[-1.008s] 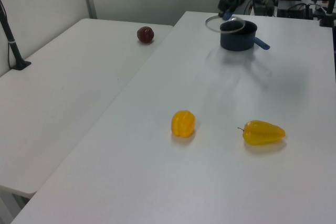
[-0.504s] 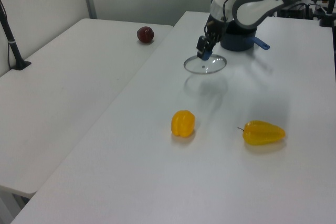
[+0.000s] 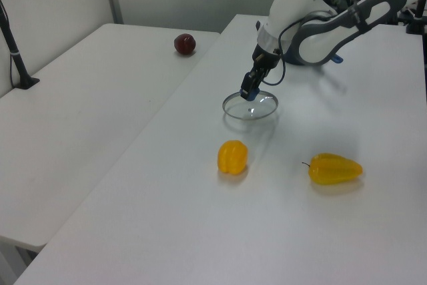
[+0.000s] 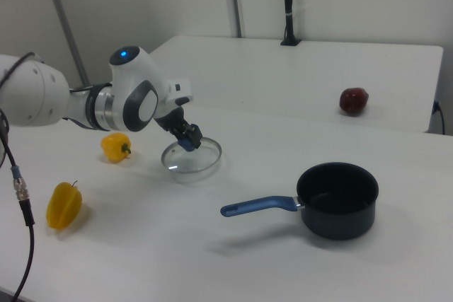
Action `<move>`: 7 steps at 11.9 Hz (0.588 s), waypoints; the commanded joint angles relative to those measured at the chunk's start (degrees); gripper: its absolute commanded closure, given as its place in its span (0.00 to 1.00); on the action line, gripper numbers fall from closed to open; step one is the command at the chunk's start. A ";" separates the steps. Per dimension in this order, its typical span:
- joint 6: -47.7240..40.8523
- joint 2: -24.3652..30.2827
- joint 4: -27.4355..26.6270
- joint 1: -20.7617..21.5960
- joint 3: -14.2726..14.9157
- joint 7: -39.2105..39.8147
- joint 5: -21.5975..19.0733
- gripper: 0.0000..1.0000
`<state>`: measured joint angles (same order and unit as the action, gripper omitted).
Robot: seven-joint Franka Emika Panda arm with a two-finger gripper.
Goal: Open lid
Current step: 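Carry the lid beside the saucepan and lower it onto the table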
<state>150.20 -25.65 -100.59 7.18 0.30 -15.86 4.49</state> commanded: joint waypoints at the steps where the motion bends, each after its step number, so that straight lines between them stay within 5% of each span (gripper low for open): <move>1: 4.05 -1.50 -0.66 1.34 1.02 -0.49 3.32 0.68; 3: 3.96 -1.86 -0.75 1.43 1.02 -0.57 3.42 0.57; 4: 3.79 -1.86 -0.75 1.52 1.02 -0.57 3.42 0.40; 5: 3.61 -1.86 -0.84 1.52 1.02 -0.57 3.42 0.38; 7: 2.65 -1.16 -0.75 1.52 0.94 -0.66 3.33 0.00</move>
<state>152.87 -28.08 -100.64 7.68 0.31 -15.86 7.04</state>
